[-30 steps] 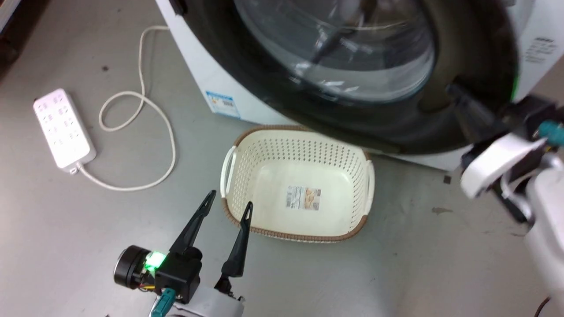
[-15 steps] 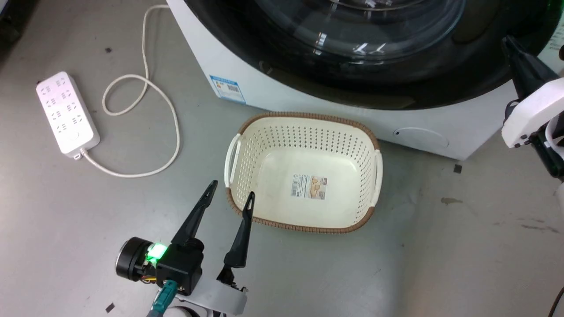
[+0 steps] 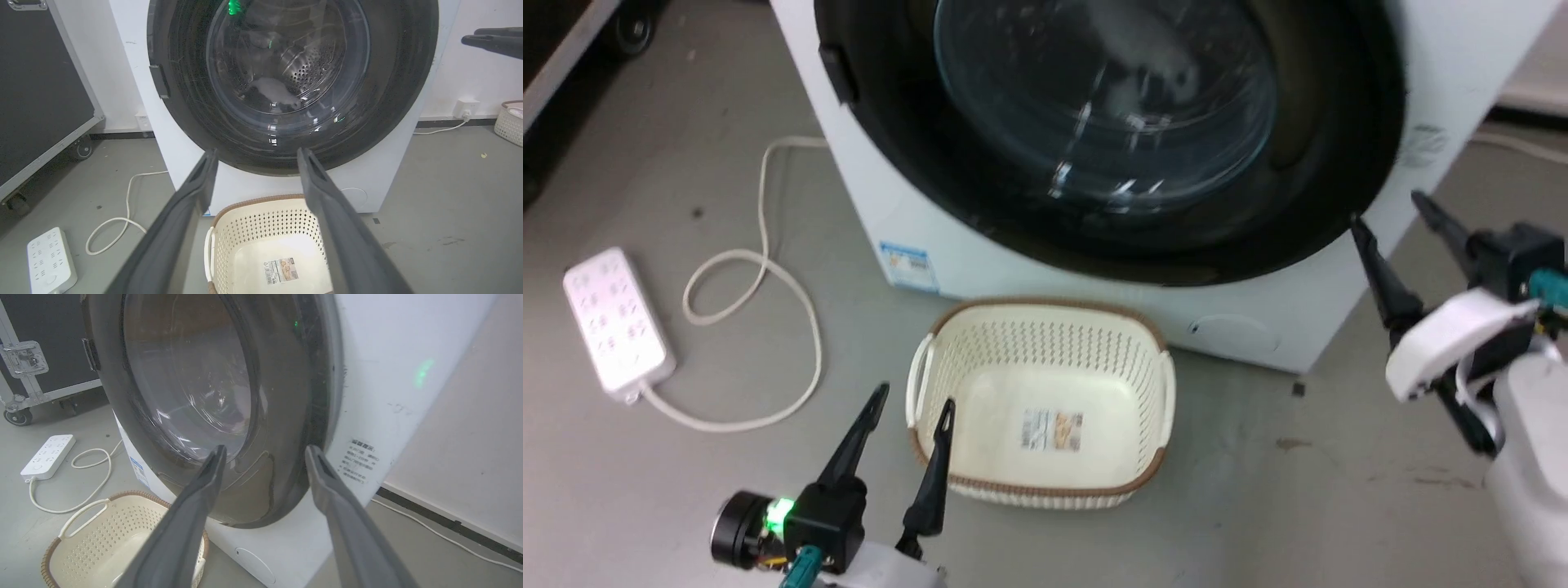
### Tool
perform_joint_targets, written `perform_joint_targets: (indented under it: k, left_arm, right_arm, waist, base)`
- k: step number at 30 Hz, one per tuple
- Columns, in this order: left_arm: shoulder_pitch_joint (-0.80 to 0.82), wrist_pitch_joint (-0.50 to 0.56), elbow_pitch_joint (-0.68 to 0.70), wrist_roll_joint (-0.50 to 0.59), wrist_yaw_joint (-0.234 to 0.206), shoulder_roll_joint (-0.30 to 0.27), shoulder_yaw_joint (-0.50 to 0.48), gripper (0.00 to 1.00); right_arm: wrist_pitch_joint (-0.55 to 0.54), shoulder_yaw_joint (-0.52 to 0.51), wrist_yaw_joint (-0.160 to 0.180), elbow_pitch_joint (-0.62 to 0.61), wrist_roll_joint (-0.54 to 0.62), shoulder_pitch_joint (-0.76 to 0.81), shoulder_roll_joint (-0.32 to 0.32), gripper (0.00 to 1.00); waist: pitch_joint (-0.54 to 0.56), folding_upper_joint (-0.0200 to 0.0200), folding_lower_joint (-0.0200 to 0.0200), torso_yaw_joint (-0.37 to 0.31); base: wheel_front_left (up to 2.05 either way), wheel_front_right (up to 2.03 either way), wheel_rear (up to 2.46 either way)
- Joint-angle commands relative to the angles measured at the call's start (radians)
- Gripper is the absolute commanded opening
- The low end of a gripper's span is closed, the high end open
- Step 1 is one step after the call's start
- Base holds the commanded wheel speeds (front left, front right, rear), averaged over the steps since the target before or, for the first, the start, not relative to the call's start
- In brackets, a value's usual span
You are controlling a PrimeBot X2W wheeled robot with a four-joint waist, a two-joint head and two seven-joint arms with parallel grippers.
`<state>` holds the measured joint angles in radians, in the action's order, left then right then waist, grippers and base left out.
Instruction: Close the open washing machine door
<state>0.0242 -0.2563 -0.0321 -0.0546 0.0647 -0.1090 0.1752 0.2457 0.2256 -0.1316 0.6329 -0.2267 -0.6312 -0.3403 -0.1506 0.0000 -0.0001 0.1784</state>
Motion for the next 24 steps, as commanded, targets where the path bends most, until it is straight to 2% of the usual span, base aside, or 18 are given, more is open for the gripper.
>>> perform_joint_targets:
  k: [1,7,8,9,10,11,14,19,24]
  left_arm:
    - [-0.017,-0.005,-0.009,-0.003,-0.002,-0.003,-0.008,1.00]
    - [-0.055,-0.005,-0.029,-0.018,-0.011,-0.003,-0.039,1.00]
    - [-0.055,-0.005,-0.029,-0.018,-0.011,-0.003,-0.039,1.00]
    - [-0.064,-0.005,-0.031,-0.023,-0.009,-0.003,-0.044,1.00]
    - [-0.064,-0.005,-0.031,-0.023,-0.009,-0.003,-0.044,1.00]
    - [-0.080,-0.005,-0.032,-0.037,-0.007,-0.002,-0.058,1.00]
    - [-0.098,-0.005,-0.028,-0.046,-0.007,-0.002,-0.074,1.00]
    - [-0.121,-0.005,-0.054,-0.078,0.002,0.006,-0.088,1.00]
    - [-0.128,-0.005,-0.066,-0.067,0.003,0.006,-0.089,1.00]
  right_arm:
    - [0.010,-0.022,0.001,-0.028,0.005,0.041,0.015,1.00]
    - [0.015,-0.112,0.001,-0.222,0.069,0.266,0.079,1.00]
    - [0.015,-0.112,0.001,-0.222,0.069,0.266,0.079,1.00]
    - [0.016,-0.167,0.001,-0.299,0.087,0.346,0.112,1.00]
    - [0.016,-0.167,0.001,-0.299,0.087,0.346,0.112,1.00]
    - [0.016,-0.249,0.001,-0.402,0.119,0.454,0.178,1.00]
    - [0.016,-0.286,0.001,-0.492,0.175,0.547,0.233,1.00]
    - [0.016,-0.308,0.001,-0.558,0.252,0.663,0.277,1.00]
    - [0.016,-0.349,0.001,-0.578,0.230,0.709,0.289,1.00]
  waist:
    - [0.072,0.0000,0.0001,-0.050]
    - [0.140,0.0000,0.0001,-0.096]
    - [0.140,0.0000,0.0001,-0.096]
    - [0.153,0.0000,0.0001,-0.108]
    - [0.153,0.0000,0.0001,-0.108]
    - [0.166,0.0000,0.0001,-0.126]
    - [0.169,0.0000,0.0001,-0.143]
    - [0.175,0.0000,0.0001,-0.157]
    - [0.179,0.0000,0.0001,-0.161]
  base:
    - [0.00,0.00,0.00]
    - [0.00,0.00,0.00]
    - [0.00,0.00,0.00]
    - [0.00,0.00,0.00]
    - [0.00,0.00,0.00]
    - [0.00,0.00,0.00]
    - [0.00,0.00,0.00]
    - [0.00,0.00,0.00]
    - [0.00,0.00,0.00]
